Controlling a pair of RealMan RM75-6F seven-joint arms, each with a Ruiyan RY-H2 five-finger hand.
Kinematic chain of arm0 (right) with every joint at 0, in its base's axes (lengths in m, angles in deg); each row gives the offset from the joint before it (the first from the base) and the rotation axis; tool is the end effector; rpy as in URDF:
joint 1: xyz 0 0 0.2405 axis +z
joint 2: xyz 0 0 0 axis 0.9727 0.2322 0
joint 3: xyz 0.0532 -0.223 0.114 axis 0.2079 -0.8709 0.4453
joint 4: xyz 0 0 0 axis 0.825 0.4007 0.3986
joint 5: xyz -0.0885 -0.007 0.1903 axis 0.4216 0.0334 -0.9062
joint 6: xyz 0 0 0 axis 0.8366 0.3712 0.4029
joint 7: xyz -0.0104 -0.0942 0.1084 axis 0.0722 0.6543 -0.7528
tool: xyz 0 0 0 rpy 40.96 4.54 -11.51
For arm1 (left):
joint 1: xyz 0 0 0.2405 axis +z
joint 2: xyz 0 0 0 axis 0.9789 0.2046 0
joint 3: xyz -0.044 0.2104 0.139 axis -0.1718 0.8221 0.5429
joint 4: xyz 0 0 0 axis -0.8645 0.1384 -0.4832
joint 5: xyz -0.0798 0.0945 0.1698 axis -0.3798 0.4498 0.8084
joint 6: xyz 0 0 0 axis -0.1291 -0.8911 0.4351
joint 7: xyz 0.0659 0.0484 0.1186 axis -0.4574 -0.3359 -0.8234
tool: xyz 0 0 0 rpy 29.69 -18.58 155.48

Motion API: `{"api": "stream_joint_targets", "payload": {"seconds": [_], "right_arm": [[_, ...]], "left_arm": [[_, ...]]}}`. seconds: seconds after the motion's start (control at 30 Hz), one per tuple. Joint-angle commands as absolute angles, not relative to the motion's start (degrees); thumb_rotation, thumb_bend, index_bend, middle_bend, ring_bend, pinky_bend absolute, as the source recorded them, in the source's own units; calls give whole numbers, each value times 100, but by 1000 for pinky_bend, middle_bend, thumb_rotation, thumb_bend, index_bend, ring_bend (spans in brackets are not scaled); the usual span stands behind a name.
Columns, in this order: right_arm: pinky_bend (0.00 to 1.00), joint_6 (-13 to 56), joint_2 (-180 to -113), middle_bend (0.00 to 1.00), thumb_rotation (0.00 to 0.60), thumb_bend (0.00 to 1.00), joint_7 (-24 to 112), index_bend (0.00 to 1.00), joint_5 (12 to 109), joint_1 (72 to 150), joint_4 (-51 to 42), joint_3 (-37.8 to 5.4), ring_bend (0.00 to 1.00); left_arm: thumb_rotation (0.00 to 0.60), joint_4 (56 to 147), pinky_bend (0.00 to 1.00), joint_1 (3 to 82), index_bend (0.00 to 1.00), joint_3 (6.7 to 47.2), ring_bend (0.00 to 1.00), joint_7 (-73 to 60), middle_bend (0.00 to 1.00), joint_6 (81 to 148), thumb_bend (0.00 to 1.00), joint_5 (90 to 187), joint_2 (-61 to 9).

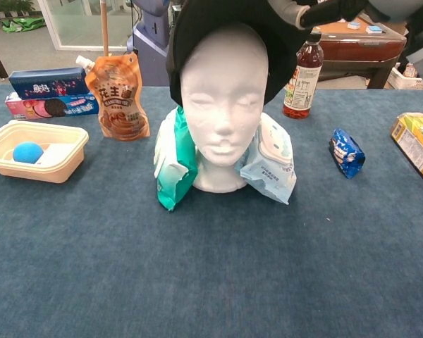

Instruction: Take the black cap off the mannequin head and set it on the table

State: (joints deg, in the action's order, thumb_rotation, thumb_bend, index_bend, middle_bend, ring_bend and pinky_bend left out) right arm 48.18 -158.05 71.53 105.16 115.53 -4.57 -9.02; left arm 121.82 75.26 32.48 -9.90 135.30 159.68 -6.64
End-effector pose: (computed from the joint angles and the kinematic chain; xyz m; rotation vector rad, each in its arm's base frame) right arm -0.0783 -0.3136 0.0593 1.4871 0.0870 1.5035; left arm -0.3240 0.1692 0.1639 -1.3378 -0.8944 -0.7977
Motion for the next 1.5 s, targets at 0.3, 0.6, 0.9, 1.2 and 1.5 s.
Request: {"api": "stream_joint_targets", "payload": {"seconds": [0.3,0.6,0.9,1.2,1.5], "right_arm": [[1000,4965,-15894,1000,600,428,7015,751,10267,11754,-131,-646,976],[1000,5085,-16039,1000,600,428,6794,760,10063,12038,343,-421,976],[1000,5100,-16297,1000,600,428,6572,769,9832,12464,1132,-223,976],[1000,5329,-16299,1000,600,428,6307,775,9601,12579,1480,-170,975],[1000,5946,-15681,1000,600,428,6516,777,9859,12102,937,-510,975]], "left_arm": [[600,12187,432,7529,294,3251,259,-1002,260,13526,57,15964,-665],[600,12189,432,7530,294,3253,259,-997,261,13518,57,15957,-664],[600,12195,432,7549,294,3258,259,-953,261,13535,57,15959,-649],[600,12194,432,7575,294,3253,259,-908,261,13582,57,15968,-636],[600,12197,432,7569,294,3260,260,-1006,261,13577,57,15980,-666]]}}
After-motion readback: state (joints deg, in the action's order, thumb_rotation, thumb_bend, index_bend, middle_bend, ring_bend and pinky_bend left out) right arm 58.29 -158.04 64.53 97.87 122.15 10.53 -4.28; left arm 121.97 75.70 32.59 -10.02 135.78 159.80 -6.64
